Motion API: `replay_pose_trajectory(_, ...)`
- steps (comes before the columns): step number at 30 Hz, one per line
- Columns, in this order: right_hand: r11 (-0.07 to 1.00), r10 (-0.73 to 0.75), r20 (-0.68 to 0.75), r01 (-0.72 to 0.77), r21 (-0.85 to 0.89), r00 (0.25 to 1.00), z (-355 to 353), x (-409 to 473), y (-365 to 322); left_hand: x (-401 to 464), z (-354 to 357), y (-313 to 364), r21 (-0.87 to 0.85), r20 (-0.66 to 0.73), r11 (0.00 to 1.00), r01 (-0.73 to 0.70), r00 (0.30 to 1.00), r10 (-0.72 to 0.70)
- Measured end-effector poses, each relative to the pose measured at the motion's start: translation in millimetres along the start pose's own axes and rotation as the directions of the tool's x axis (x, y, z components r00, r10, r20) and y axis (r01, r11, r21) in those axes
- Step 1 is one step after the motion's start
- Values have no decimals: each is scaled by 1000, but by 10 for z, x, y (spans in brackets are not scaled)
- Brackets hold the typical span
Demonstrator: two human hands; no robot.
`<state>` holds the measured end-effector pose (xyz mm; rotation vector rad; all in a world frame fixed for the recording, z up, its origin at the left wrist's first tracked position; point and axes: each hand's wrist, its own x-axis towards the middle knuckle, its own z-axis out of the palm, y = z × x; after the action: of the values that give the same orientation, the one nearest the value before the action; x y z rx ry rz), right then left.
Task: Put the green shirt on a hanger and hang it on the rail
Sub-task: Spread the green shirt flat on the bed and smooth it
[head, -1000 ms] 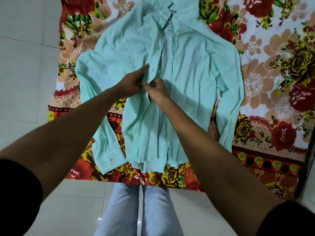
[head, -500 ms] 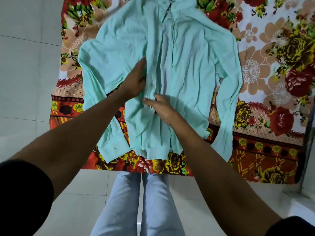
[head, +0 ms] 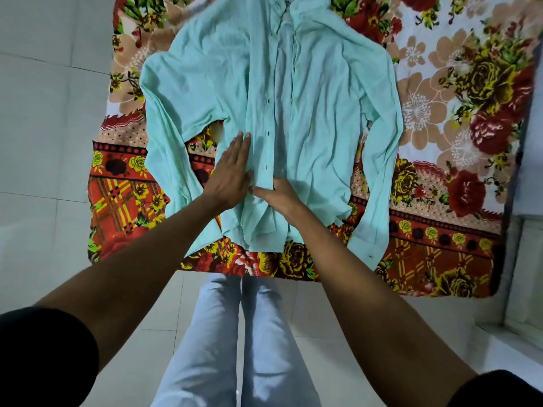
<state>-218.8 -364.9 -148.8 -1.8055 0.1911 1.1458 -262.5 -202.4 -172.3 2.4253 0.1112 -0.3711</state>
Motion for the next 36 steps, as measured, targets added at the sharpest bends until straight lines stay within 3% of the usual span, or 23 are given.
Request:
replay_pose_trajectory(2, 1000, 5, 8, -5, 2, 1000, 22, -55, 57, -107, 54, 69, -42, -9, 999, -25, 1000, 25)
replay_pose_trajectory(4, 1000, 15, -5, -15, -22, 1000, 42, -94, 121, -184, 141, 65, 23, 97, 999, -39, 995, 37)
replay_pose_trajectory(7, 997, 22, -18, -23, -79, 1000, 41, -167, 226, -222, 222, 12, 134, 195, 989, 54, 978, -79)
replay_pose_trajectory(11, 978, 19, 12, -17, -206, 1000, 14, -279, 270, -280, 300, 60, 184, 187, 971, 150, 965, -185)
replay_pose_trajectory(15, 972, 48, 18, -42, -232, 999, 26, -335, 320, -473, 404, 80, 126, 221, 990, 70, 970, -97)
replay_pose_trajectory(22, 835, 108, -22, -102, -541, 994, 26, -337, 476, -606, 540, 208, 179, 294, 984, 9, 954, -62)
replay_pose_trajectory(29, 815, -80, -243, -77, -575, 967, -29, -316, 96, -331, 179, 408, 106, 152, 992, 75, 984, -91)
replay_pose_trajectory(36, 770, -288, -216, 91, -632, 933, -155, 142, -711, 390, -456, 452, 93, 31, 990, 109, 993, -112)
